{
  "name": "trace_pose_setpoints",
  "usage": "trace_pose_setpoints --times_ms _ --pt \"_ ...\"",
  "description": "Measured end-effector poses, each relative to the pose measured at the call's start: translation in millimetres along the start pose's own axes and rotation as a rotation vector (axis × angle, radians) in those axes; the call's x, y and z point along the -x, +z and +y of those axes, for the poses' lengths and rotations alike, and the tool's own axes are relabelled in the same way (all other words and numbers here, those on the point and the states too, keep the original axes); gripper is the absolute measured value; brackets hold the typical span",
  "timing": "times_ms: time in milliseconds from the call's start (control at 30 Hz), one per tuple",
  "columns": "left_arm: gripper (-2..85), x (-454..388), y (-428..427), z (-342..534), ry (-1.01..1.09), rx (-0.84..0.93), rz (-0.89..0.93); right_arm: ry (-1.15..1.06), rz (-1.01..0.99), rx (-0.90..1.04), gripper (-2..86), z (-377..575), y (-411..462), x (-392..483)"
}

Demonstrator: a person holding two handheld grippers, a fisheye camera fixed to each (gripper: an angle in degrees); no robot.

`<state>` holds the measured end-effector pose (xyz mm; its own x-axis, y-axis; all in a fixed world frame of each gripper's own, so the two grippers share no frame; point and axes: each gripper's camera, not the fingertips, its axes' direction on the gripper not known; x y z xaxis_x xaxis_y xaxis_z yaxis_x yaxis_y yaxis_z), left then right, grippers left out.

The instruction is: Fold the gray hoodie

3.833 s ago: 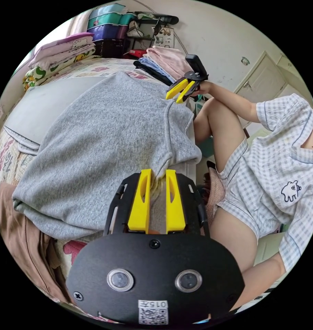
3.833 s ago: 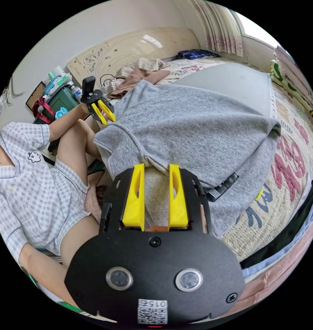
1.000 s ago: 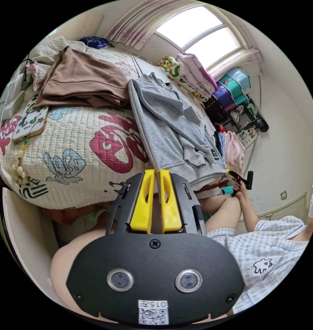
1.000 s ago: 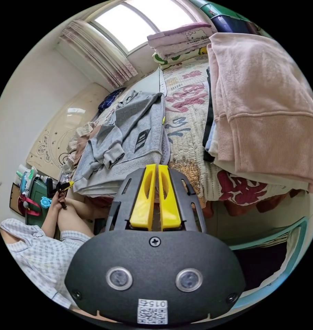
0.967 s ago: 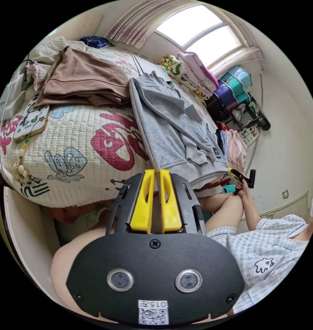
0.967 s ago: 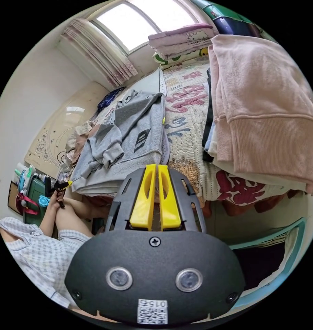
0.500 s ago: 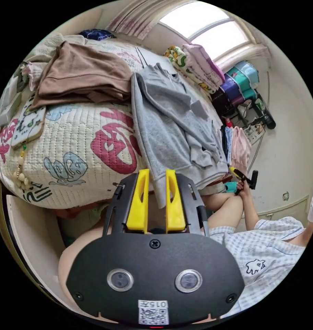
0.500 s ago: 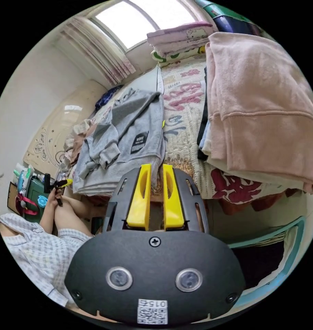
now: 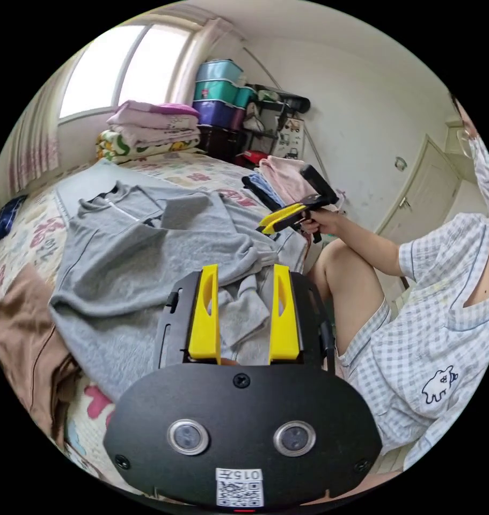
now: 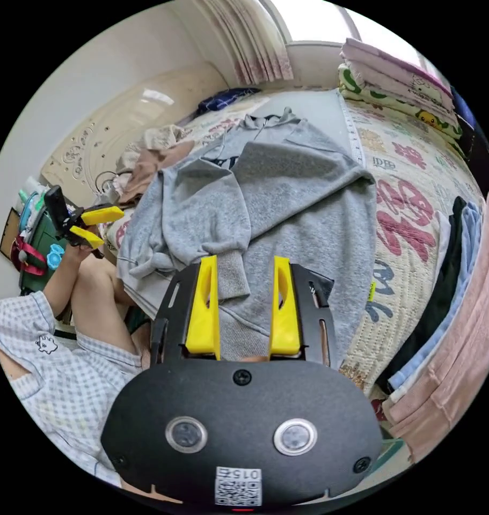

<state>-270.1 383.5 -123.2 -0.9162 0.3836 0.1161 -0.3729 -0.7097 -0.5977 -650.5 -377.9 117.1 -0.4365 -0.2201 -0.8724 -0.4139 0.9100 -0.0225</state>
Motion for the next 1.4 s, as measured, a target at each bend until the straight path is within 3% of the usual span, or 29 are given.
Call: trace_pose_setpoints --times_ms 100,200,300,367,467,733,900,1067,1167,1267,1400 --pt "15.3 -19.9 57.1 -16.1 0.051 0.064 0.074 0.006 -0.100 0.132 13.3 1.5 12.9 -31.9" --pt "15.0 -39.5 89.1 -23.4 0.039 0.086 0.131 0.012 -0.177 0.126 7.1 15.8 -13.8 -70.8" --pt "15.1 -55.3 111.2 -28.6 0.037 0.102 0.127 0.043 -0.360 0.126 6.2 39.6 -31.9 -115.3" --pt "15.1 -64.0 120.0 -31.7 0.041 0.106 0.104 0.036 -0.368 0.116 4.8 52.5 -44.8 -134.3" --pt "15.5 -76.7 124.5 -35.4 0.036 0.075 0.080 0.005 -0.362 0.058 2.4 70.4 -69.3 -154.5" --pt "17.9 -109.3 109.6 -36.6 0.062 -0.061 -0.075 0.046 -0.835 -0.236 0.8 116.9 -86.7 -229.4" --pt "17.5 -105.8 88.8 -27.2 0.033 -0.132 -0.190 0.103 -0.988 -0.309 0.8 141.9 -49.5 -250.0" --pt "12.1 -79.0 72.8 -17.4 -0.045 -0.152 -0.236 0.064 -0.972 -0.295 0.9 163.6 -12.8 -246.5" --pt "8.1 -50.7 51.0 -8.3 -0.124 -0.192 -0.243 -0.018 -0.864 -0.317 1.0 181.0 -9.4 -240.3" --pt "7.1 -15.7 25.1 2.9 -0.235 -0.220 -0.280 -0.246 -0.709 -0.347 1.4 208.7 -18.2 -211.6" --pt "6.8 38.7 -5.8 21.7 -0.417 -0.183 -0.379 -0.546 -0.553 -0.107 6.4 254.0 30.5 -139.8"
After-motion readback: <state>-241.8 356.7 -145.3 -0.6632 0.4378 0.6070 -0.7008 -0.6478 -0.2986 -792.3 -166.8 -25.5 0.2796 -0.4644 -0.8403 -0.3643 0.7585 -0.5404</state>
